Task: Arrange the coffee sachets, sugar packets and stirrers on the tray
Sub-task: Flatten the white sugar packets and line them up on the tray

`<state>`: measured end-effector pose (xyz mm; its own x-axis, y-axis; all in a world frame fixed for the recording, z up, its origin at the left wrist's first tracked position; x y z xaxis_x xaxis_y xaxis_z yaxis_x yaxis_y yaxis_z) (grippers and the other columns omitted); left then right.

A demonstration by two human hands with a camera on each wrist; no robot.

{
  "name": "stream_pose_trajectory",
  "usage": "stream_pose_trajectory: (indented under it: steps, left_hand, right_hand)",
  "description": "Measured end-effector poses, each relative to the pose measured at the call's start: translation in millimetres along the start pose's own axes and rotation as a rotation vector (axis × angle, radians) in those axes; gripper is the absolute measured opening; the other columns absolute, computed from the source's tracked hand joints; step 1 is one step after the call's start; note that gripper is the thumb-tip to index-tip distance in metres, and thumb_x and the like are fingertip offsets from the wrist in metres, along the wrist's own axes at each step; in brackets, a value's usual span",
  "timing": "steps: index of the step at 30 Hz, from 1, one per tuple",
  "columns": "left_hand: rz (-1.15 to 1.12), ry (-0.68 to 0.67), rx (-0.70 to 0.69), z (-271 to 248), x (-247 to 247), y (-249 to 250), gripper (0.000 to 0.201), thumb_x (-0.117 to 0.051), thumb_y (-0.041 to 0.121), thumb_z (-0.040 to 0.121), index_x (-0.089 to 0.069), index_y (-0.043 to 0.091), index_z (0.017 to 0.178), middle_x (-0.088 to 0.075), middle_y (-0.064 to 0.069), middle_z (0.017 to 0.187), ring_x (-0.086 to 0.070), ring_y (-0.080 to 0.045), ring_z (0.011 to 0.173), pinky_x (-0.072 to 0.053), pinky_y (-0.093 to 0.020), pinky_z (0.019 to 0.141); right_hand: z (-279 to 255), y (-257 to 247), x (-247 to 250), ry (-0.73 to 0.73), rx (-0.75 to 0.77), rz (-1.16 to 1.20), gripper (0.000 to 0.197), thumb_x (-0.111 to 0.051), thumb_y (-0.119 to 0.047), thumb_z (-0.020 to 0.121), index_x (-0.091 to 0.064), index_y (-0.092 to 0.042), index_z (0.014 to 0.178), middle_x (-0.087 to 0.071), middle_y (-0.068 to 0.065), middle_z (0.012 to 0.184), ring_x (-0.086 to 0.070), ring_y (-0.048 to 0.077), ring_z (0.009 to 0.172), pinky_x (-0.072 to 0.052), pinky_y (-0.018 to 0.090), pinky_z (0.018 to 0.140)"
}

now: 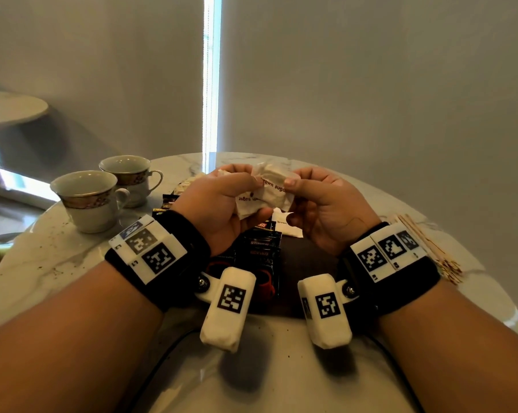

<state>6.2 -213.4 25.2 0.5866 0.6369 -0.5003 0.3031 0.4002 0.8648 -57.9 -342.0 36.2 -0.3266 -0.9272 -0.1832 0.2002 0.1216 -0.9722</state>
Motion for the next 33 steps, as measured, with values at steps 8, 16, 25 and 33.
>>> stream_pose_trajectory:
  steps: [8, 16, 25, 33]
  left_hand:
    - [0.03, 0.06, -0.017, 1, 5, 2, 0.018, -0.052, 0.0, 0.097, -0.064, 0.011, 0.103, -0.061, -0.015, 0.104, -0.066, -0.026, 0.081, -0.057, -0.028, 0.055]
    - [-0.042, 0.094, -0.045, 0, 9, 8, 0.028, -0.043, -0.007, 0.095, -0.063, 0.013, 0.099, -0.057, -0.019, 0.125, -0.071, -0.034, 0.096, -0.058, -0.031, 0.056]
    - [-0.082, 0.106, -0.066, 1, 9, 9, 0.023, -0.044, -0.005, 0.095, -0.061, 0.01, 0.092, -0.058, -0.022, 0.118, -0.069, -0.031, 0.086, -0.055, -0.027, 0.054]
    - [-0.078, 0.095, -0.061, -1, 7, 9, 0.024, -0.044, -0.006, 0.095, -0.061, 0.01, 0.092, -0.058, -0.022, 0.12, -0.069, -0.032, 0.088, -0.056, -0.026, 0.055]
  right_hand:
    - [11, 4, 26, 0.176, -0.016, 0.017, 0.003, -0.056, -0.009, 0.099, -0.056, -0.011, 0.097, -0.069, 0.01, 0.079, -0.062, 0.017, 0.052, -0.037, 0.023, 0.04]
    - [23, 50, 68, 0.305, -0.352, -0.082, 0.014, -0.045, -0.005, 0.101, -0.057, -0.009, 0.108, -0.067, 0.012, 0.089, -0.059, 0.01, 0.052, -0.04, 0.019, 0.044]
    - [16, 63, 67, 0.222, -0.494, -0.152, 0.027, -0.046, 0.001, 0.099, -0.056, -0.005, 0.124, -0.066, 0.02, 0.104, -0.065, 0.011, 0.057, -0.05, 0.017, 0.043]
    - [15, 61, 64, 0.21, -0.496, -0.24, 0.035, -0.05, 0.005, 0.098, -0.053, -0.001, 0.132, -0.067, 0.026, 0.12, -0.07, 0.016, 0.062, -0.054, 0.021, 0.044]
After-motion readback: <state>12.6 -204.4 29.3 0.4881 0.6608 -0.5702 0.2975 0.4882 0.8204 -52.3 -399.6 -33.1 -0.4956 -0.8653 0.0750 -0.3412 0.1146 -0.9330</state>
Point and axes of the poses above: each hand's wrist, its own z-axis towards the middle knuckle, its own x-axis out of the back of the hand, y = z × x, the point moved 7 cm from there along z, towards the middle knuckle
